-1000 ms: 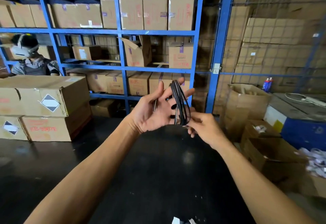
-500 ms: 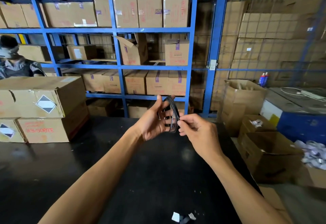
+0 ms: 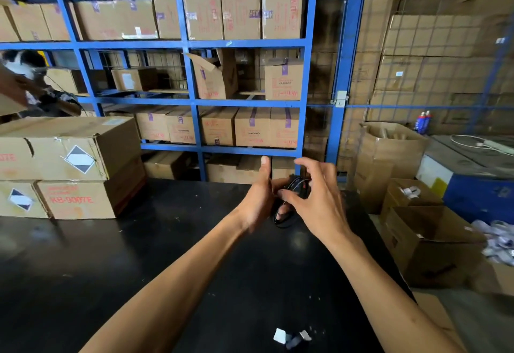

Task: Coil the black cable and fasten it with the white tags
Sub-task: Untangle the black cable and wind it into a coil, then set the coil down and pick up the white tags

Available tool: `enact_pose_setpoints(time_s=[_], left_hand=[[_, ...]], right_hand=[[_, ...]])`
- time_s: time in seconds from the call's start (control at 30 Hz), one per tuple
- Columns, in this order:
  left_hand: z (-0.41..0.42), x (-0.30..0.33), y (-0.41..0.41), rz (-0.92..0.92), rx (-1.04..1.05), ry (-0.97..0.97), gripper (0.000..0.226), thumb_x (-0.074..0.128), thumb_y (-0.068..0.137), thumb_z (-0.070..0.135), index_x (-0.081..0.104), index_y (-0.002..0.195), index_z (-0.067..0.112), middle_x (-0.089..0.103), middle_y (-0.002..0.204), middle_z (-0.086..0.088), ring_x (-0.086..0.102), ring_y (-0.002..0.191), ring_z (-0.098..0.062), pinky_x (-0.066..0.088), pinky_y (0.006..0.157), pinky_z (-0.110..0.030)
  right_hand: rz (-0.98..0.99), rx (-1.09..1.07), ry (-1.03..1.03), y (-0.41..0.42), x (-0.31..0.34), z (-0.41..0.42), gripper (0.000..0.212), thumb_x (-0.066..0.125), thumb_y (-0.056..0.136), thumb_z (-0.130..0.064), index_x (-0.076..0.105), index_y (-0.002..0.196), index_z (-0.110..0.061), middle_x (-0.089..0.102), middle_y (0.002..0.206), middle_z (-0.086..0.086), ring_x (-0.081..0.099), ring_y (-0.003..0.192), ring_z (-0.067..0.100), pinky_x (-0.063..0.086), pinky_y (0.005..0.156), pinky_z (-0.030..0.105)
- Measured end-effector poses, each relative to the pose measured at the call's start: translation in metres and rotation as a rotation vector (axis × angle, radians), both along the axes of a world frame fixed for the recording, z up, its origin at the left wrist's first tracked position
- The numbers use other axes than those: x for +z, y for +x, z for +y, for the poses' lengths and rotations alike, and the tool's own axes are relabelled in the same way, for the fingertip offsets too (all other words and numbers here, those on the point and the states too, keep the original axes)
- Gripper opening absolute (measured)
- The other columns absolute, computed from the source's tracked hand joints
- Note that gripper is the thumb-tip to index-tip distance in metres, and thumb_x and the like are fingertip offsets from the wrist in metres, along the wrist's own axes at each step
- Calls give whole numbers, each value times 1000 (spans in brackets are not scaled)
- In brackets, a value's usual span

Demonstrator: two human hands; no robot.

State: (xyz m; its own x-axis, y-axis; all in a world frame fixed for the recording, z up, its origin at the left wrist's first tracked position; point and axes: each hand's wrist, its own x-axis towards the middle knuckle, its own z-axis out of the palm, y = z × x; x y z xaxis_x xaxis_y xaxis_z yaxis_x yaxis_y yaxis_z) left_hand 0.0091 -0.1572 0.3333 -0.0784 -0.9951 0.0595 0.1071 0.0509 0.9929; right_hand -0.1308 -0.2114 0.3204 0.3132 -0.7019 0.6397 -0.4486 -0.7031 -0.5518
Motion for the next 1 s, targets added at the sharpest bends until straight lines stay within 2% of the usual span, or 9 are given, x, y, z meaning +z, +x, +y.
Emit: enact_pose_setpoints(time_s=[0.1,0.17,0.3,0.4,0.47,0.6,0.77,0.87,1.0], left_hand=[[-2,-4,-7,-66,177,18,104,13,74,96,67,116,17,40,60,2,36,51,-12,32,47,-25],[-4,-7,-10,-126,294,2,101,13,72,97,67,109,19,46,58,6,37,47,-9,32,45,-25],[-6,-9,-12,-217,415,27,101,8,72,95,64,97,15,60,67,-6,47,46,-10,41,47,-26],[-7,-6,-6,-286,485,51,100,4,78,91,58,91,8,71,84,-11,64,74,-19,51,70,-33],[-10,-5,-1,-308,499,73,89,5,84,85,58,96,14,70,84,-9,65,75,-19,49,68,-34],[-13,2,5,-244,312,116,48,35,98,51,55,90,9,57,60,-7,44,44,-16,37,49,-28],[-7,-12,21,-285,196,0,21,55,102,25,72,96,15,66,75,-4,65,70,-18,50,73,-34],[-4,-26,23,-217,221,-19,18,58,100,13,76,97,13,65,74,-6,65,65,-15,56,70,-30],[-8,-40,20,62,355,79,15,58,99,7,71,97,0,59,70,-5,47,56,-11,42,58,-24]], right_hand=[[95,110,-144,-5,3,-2,27,81,82,-34,72,107,-25,59,126,-2,47,120,19,48,97,41],[114,190,-121,-10,0,-4,18,74,84,-38,75,97,-26,67,114,-10,50,114,12,48,97,46],[135,294,-127,-17,-6,-8,25,67,90,-42,79,105,-26,75,101,-13,60,100,6,51,90,46],[230,286,-319,-23,-12,-12,31,66,94,-39,79,116,-22,76,102,-5,61,104,18,44,94,44],[247,372,-259,-27,-16,-13,37,68,96,-32,72,129,-18,72,107,0,62,103,18,50,90,37],[16,292,-205,-23,-29,-10,34,72,92,0,73,125,-10,67,98,0,64,86,8,56,80,22],[-206,13,-61,-17,-37,-14,25,73,91,5,79,112,-6,67,88,-2,63,76,10,42,73,-3],[-224,25,37,-9,-47,-15,23,70,94,-1,79,115,-8,71,91,2,65,77,13,46,73,6],[-348,39,262,6,-67,-13,24,67,98,-9,78,118,-15,75,90,4,66,73,11,53,69,21]])
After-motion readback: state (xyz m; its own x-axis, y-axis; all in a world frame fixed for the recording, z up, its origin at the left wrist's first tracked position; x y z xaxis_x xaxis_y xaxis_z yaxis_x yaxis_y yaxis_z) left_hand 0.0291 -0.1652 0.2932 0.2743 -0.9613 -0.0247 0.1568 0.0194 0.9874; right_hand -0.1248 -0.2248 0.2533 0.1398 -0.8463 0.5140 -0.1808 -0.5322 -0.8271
